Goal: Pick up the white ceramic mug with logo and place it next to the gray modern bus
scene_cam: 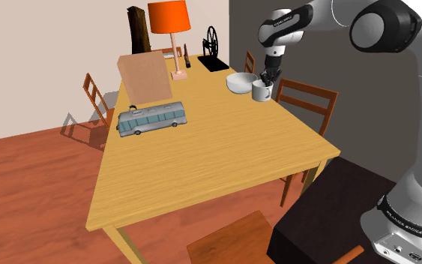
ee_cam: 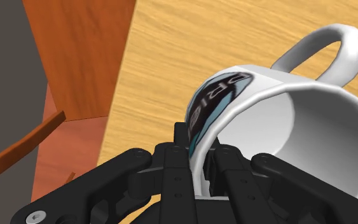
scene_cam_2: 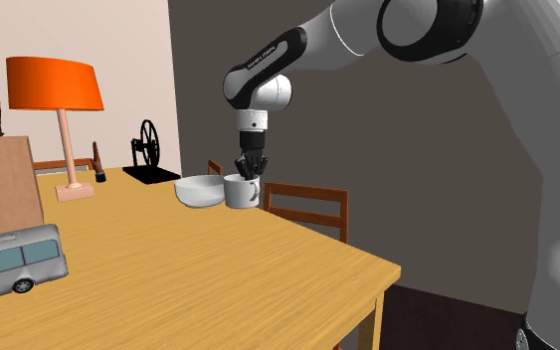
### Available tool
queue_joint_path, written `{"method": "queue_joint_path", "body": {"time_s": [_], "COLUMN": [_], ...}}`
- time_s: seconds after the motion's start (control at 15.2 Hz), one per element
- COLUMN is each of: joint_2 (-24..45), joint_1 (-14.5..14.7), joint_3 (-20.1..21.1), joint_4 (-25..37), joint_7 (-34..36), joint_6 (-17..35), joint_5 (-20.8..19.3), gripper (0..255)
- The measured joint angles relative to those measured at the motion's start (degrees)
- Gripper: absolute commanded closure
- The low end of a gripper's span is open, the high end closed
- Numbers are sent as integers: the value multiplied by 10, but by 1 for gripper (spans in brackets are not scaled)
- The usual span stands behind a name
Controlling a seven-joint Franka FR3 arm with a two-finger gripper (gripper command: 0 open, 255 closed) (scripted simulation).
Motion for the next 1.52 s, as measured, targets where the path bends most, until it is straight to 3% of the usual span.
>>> {"method": "queue_joint_path", "body": {"time_s": [1.32, 1.52], "joint_2": [-13, -23], "joint_1": [-7, 13], "joint_3": [-4, 1], "joint_4": [134, 127], "joint_7": [14, 39], "joint_6": [-145, -146], "joint_5": [-8, -12], "gripper": [255, 255]}}
